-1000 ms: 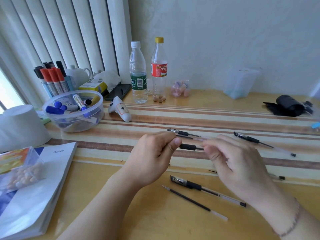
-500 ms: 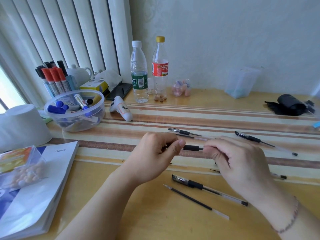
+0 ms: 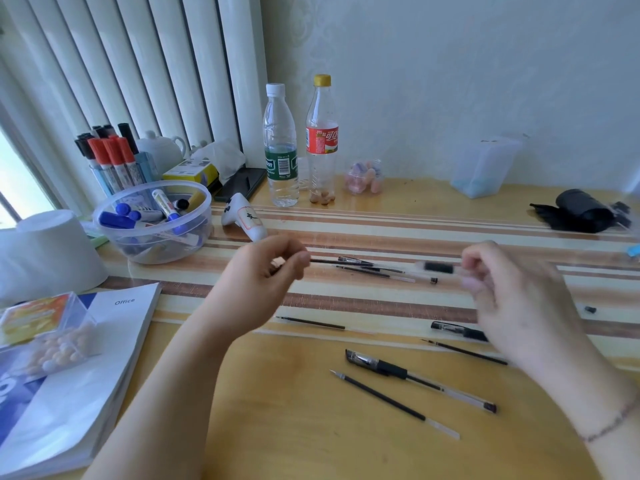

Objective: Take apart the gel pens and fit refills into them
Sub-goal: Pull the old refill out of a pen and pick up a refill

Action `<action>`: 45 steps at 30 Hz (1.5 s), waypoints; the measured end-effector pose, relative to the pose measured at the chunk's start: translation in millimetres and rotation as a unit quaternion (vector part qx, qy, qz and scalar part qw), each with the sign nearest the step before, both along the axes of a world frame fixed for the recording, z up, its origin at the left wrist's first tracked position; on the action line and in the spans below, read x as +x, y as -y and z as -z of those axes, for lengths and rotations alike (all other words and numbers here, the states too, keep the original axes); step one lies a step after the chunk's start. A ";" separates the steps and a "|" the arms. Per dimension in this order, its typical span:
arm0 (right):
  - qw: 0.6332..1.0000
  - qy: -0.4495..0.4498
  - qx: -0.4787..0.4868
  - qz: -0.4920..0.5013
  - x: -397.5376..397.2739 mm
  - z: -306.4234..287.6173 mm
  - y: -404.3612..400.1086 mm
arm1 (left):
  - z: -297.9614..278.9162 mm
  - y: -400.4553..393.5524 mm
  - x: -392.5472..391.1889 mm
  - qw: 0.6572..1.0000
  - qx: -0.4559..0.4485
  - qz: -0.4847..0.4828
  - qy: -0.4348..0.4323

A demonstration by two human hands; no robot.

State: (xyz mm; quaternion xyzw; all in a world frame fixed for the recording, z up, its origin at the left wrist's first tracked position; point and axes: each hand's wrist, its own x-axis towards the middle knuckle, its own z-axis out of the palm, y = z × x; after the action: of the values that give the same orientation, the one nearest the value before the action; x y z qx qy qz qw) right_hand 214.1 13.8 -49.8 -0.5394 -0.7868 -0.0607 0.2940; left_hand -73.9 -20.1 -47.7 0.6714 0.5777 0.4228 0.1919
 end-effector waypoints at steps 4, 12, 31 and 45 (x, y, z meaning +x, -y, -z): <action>0.980 -0.179 -0.088 -0.026 3.1 -2.7 -2.7 | -0.2 -1.4 0.5 1.000 0.012 -0.005 0.012; 0.958 -0.141 -0.189 -0.165 -13.0 6.2 7.7 | 6.7 -0.7 19.0 0.998 -0.013 0.060 -0.024; 0.984 -0.080 -0.142 -0.077 -11.9 15.0 0.9 | 20.4 -4.0 4.1 0.928 -0.116 0.044 -0.351; 0.979 0.080 -0.137 -0.126 -46.8 24.7 12.4 | 7.1 -9.3 -2.0 0.972 -0.031 -0.170 -0.158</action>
State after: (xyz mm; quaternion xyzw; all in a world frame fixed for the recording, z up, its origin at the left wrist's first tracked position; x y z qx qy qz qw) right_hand 167.3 1.4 -74.5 -0.4647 -0.8700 0.0420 0.1593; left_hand -76.0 -10.8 -54.8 0.6151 0.7193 0.3197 0.0449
